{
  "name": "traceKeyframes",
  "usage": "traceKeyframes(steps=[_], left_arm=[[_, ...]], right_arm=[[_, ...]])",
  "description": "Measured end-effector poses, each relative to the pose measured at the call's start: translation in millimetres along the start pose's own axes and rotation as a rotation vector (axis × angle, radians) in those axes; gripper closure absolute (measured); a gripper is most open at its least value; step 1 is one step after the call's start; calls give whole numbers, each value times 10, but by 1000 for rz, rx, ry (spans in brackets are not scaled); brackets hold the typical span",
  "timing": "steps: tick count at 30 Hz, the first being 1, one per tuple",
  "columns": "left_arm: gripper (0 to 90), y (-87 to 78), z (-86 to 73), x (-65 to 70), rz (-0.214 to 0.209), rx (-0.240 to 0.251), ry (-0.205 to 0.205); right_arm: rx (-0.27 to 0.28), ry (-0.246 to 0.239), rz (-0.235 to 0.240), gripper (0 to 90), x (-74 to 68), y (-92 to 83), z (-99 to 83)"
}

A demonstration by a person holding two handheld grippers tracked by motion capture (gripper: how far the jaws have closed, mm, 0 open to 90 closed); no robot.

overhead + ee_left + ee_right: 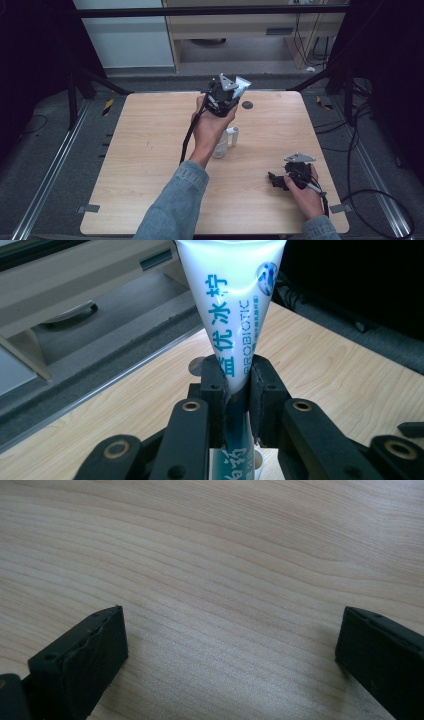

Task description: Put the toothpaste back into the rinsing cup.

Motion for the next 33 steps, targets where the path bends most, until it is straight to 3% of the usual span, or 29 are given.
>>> traceKeyframes(steps=[6, 19, 23, 33], left_arm=[[788, -28, -50, -65, 10, 14, -17], [787, -108, -78, -117, 47, 116, -35], [787, -116, -109, -126, 46, 141, -62], [787, -150, -254, -140, 77, 170, -87]], right_arm=[[0, 0, 0, 6, 0, 0, 0], [2, -2, -1, 6, 3, 1, 2], [2, -2, -1, 6, 2, 1, 2], [2, -2, -1, 6, 2, 0, 1]])
Point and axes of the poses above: each handheld gripper's, and its own axes: y roughly forward along the jaws, z roughly out of its top, x roughly to its right, the point moved 8 cm from there along y, roughly forward along the jaws, and after that the axes turned 6 degrees about y, right-handed, at the moved point
